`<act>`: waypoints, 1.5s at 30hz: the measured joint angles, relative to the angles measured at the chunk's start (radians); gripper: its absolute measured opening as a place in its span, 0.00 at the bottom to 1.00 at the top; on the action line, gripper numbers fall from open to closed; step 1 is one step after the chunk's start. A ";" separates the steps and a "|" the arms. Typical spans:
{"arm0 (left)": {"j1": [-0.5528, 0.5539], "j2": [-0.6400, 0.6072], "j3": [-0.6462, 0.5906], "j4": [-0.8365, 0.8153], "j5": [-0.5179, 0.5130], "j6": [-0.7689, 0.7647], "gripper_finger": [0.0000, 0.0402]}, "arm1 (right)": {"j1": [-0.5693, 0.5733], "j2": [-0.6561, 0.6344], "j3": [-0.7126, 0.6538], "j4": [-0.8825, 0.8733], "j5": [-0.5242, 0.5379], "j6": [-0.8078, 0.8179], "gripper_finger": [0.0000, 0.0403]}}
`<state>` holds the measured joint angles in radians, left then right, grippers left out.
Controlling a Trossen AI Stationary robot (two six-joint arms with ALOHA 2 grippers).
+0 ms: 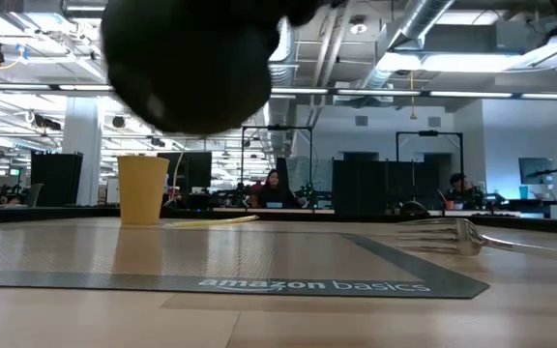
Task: Pick & Place Utensil
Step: Put the black bowl in the center of the silicone mat
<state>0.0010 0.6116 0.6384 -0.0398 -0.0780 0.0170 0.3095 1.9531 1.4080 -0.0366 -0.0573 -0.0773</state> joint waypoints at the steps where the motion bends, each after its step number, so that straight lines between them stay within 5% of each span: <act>1: 0.000 -0.003 0.000 0.004 0.000 0.000 0.28 | 0.003 0.034 0.042 -0.039 0.002 -0.004 0.00; 12: 0.000 -0.004 0.000 0.001 0.000 0.000 0.28 | 0.020 0.286 0.337 -0.180 0.000 -0.064 0.01; 33: 0.000 0.013 0.000 0.003 0.000 0.001 0.28 | 0.013 0.320 0.340 -0.279 0.006 -0.160 0.12; 45: 0.000 0.013 0.000 0.003 0.000 0.001 0.28 | 0.009 0.318 0.345 -0.275 0.005 -0.055 0.18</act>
<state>0.0010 0.6247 0.6384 -0.0372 -0.0776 0.0177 0.3183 2.2707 1.7533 -0.3114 -0.0524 -0.1324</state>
